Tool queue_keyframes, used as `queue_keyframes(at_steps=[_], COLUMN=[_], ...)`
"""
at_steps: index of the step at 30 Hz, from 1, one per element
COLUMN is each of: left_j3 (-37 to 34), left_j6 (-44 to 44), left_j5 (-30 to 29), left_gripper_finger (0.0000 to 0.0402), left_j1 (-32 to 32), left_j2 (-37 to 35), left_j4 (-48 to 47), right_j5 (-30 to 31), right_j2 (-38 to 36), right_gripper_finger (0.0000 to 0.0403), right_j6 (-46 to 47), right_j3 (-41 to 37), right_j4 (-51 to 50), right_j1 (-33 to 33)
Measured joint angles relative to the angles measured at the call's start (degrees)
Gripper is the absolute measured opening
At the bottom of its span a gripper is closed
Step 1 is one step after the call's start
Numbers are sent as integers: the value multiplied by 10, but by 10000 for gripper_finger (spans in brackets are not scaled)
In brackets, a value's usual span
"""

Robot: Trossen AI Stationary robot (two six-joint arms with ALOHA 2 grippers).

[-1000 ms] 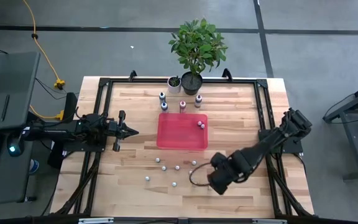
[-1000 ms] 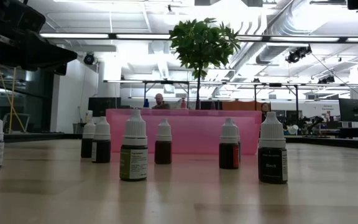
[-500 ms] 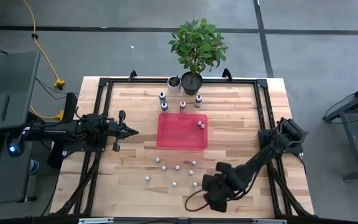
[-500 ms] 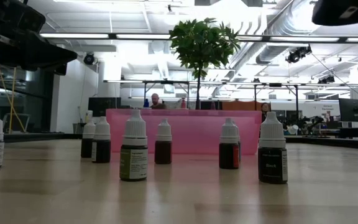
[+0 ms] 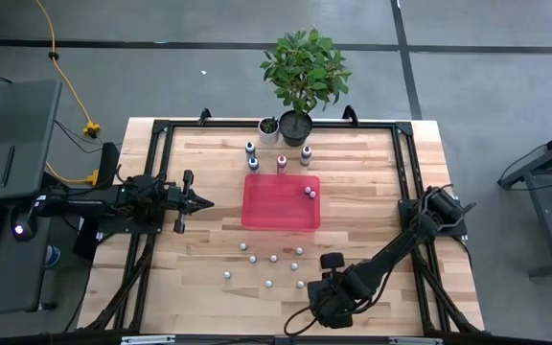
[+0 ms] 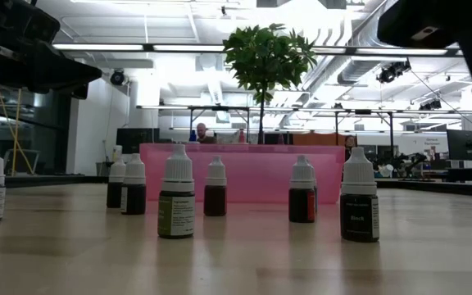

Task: Pick & Place food coloring
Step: Put the small purple food coloring bottle into the pink container

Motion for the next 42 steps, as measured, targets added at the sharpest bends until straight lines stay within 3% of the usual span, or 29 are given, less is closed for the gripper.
queue_keyframes(at_steps=[9,18,24,36,42], left_j3=[0,0,0,0,0], left_j6=[0,0,0,0,0], left_j5=[0,0,0,0,0], left_gripper_finger=[0,0,0,0,0], left_j1=[0,0,0,0,0], left_j2=[0,0,0,0,0], left_j4=[0,0,0,0,0], right_j5=[-42,-65,-108,-108,-110], right_j2=[19,23,28,29,30], right_gripper_finger=[113,113,113,113,113], right_j6=[11,79,220,483,552], right_j3=[0,0,0,0,0], right_j4=[4,7,16,9,-11], right_j1=[-24,-44,-57,-65,-65])
